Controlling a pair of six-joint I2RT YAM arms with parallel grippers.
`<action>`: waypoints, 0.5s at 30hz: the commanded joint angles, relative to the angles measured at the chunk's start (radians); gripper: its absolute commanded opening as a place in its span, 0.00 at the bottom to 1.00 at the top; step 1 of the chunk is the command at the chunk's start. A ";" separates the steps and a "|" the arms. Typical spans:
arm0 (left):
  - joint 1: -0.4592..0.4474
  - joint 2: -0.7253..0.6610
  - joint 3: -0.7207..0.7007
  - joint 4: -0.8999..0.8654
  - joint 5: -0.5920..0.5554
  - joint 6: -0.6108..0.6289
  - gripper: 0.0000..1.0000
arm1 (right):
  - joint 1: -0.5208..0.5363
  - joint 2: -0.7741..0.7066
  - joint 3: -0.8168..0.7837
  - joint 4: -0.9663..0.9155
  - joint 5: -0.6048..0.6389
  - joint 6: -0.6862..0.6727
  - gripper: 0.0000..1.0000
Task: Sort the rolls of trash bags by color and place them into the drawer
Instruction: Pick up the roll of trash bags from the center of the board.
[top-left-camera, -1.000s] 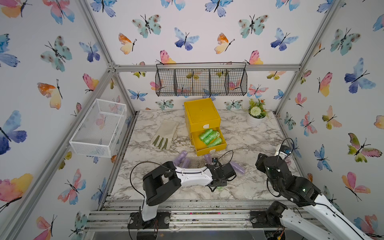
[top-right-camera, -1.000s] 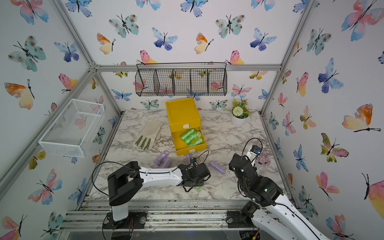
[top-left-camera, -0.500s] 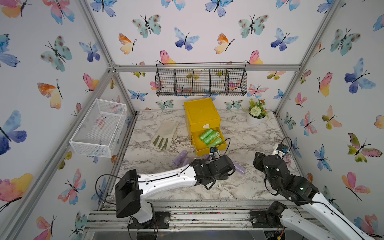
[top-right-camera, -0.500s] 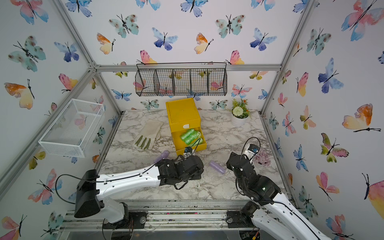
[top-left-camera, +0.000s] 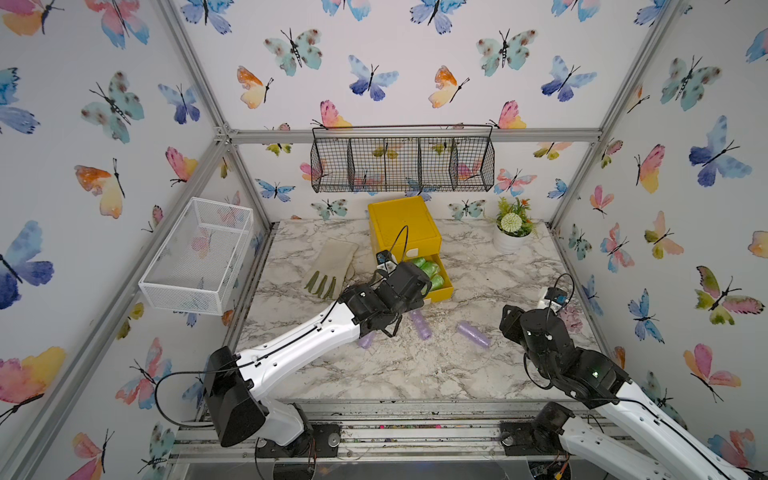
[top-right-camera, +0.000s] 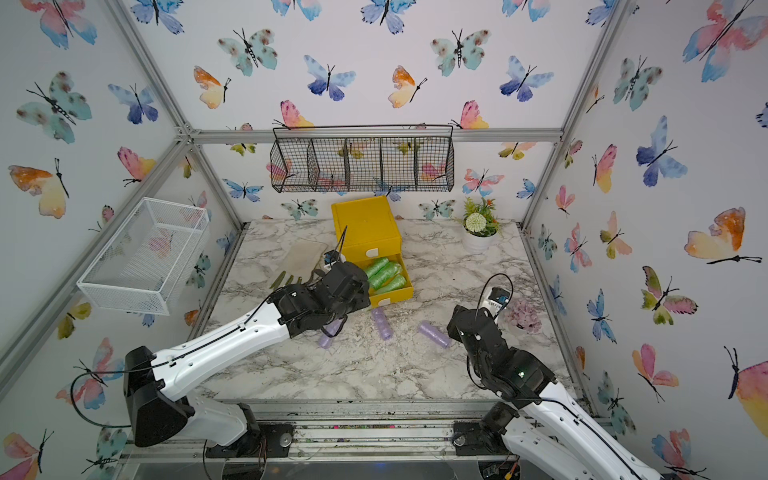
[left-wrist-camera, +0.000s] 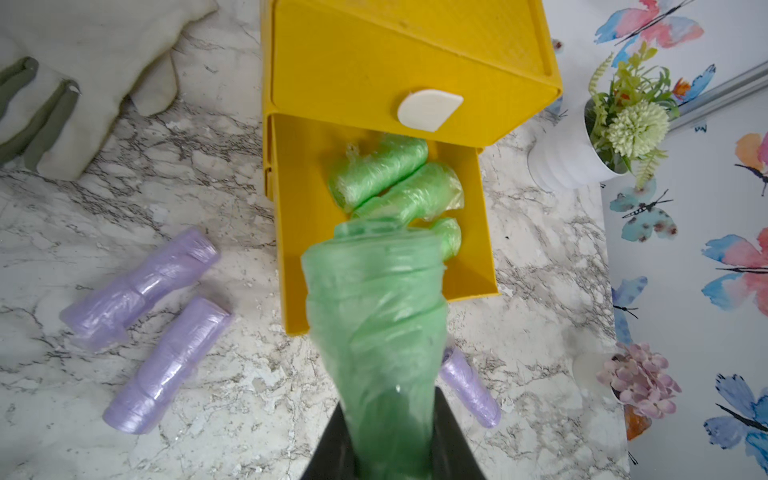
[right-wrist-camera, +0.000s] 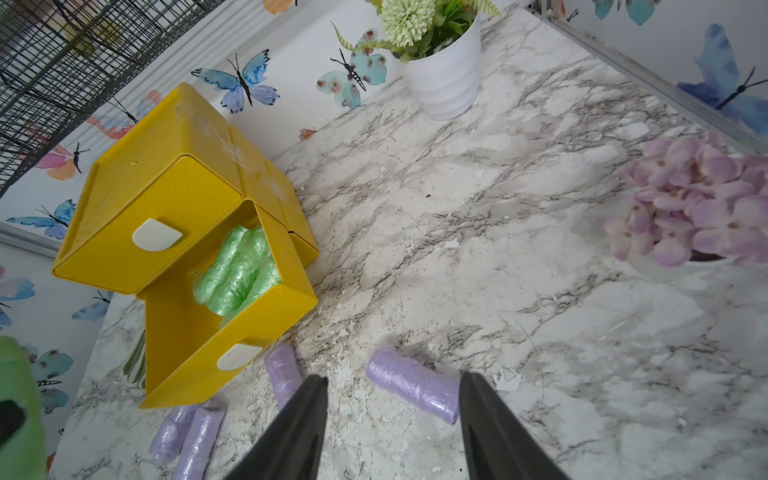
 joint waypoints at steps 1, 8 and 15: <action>0.059 0.019 0.017 -0.001 0.066 0.054 0.20 | -0.005 -0.003 -0.016 0.020 -0.022 0.001 0.56; 0.127 0.067 0.035 0.030 0.188 0.078 0.21 | -0.005 0.008 -0.022 0.036 -0.039 0.004 0.56; 0.178 0.129 0.067 0.027 0.301 0.082 0.22 | -0.005 0.013 -0.028 0.039 -0.049 0.007 0.56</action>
